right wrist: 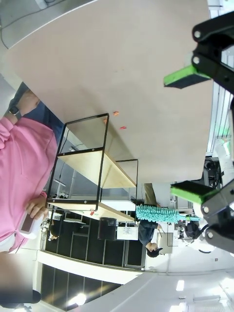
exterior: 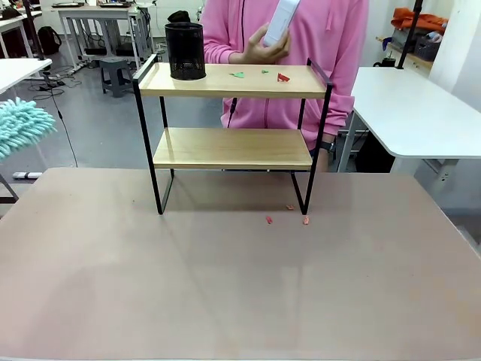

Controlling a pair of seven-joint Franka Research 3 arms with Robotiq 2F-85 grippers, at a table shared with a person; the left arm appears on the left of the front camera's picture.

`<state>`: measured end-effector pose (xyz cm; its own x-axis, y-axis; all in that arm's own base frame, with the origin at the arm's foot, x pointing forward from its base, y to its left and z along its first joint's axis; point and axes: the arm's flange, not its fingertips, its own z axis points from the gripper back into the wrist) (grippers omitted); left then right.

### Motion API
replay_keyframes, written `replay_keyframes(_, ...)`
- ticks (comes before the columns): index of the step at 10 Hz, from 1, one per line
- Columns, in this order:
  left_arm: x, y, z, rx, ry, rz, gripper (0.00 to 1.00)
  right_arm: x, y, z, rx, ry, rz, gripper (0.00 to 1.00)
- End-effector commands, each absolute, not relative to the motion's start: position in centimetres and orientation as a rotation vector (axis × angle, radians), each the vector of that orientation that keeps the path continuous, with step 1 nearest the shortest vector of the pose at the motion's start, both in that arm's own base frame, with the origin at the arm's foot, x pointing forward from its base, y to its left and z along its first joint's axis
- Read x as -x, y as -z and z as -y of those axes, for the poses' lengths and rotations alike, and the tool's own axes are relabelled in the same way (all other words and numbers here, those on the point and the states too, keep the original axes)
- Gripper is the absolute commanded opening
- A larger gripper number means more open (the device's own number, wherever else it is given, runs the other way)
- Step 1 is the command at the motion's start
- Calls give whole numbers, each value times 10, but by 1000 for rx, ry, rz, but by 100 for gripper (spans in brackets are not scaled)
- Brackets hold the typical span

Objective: Clean the shelf.
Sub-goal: Clean the specific tier of the Shelf with the Duster once objects are removed, then clean the remaining tier of the Shelf with the Duster once objects are removed.

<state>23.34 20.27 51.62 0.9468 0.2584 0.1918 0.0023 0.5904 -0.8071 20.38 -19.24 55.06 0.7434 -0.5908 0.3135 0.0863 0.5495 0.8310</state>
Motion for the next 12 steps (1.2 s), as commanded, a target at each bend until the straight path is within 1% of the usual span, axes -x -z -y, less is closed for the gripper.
replay_keyframes(1,-219,-524,-207,923,-113,327,12,-205,-552,192,-930,410,650,100)
replay_keyframes(12,-219,-524,-207,923,-113,327,12,-205,-552,192,-930,410,650,100)
